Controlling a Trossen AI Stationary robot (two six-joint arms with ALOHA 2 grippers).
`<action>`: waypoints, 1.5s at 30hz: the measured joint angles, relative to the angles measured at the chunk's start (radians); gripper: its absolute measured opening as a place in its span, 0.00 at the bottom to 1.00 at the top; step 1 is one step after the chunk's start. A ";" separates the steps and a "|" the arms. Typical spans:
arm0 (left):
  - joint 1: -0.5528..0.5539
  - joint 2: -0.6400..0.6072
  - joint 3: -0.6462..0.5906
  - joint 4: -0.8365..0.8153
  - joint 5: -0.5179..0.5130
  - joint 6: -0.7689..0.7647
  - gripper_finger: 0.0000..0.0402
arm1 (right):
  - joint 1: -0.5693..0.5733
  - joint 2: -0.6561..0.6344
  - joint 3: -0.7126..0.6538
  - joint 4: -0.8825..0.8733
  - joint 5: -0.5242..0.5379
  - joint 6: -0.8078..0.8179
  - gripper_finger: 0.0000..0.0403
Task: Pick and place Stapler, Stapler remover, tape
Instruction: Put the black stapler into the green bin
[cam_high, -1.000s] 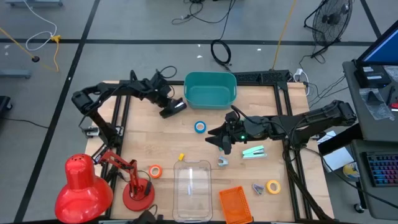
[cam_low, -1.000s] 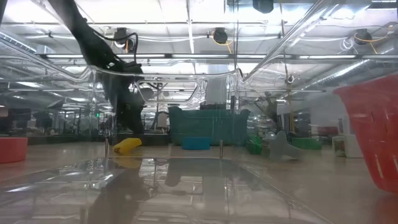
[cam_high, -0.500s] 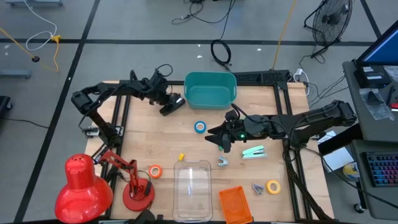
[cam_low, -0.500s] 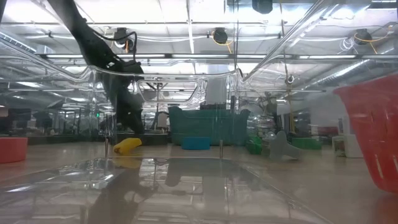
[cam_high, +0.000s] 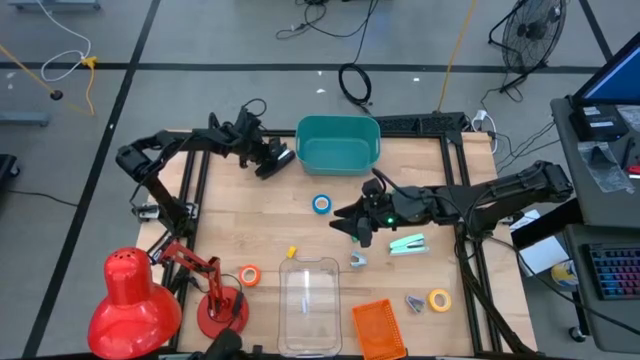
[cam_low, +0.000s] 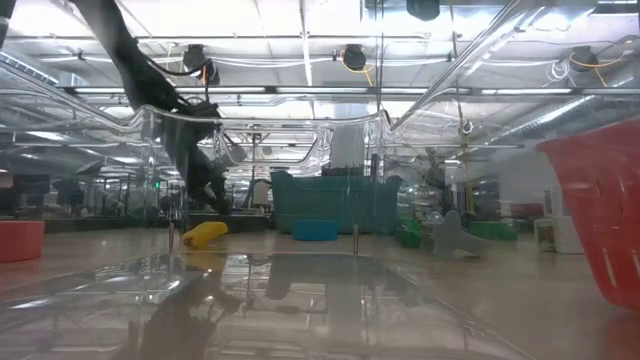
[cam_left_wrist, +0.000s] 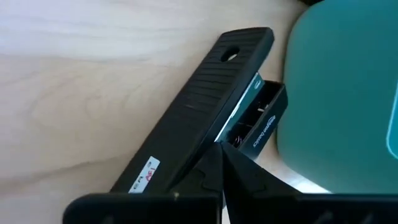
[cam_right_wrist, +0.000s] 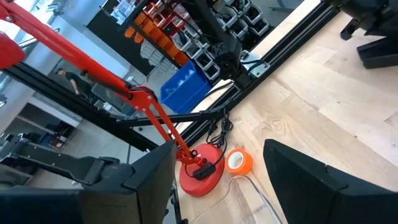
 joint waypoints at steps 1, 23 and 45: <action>-0.007 -0.017 0.000 0.008 0.001 0.015 0.00 | 0.000 0.000 0.000 0.000 0.000 0.000 0.59; -0.256 -0.369 0.001 -0.625 -0.402 0.575 0.47 | -0.016 0.000 0.000 -0.004 -0.003 -0.017 0.59; -0.361 -0.065 0.031 -0.402 -0.645 0.720 0.87 | -0.026 0.000 0.000 -0.009 -0.037 0.027 0.59</action>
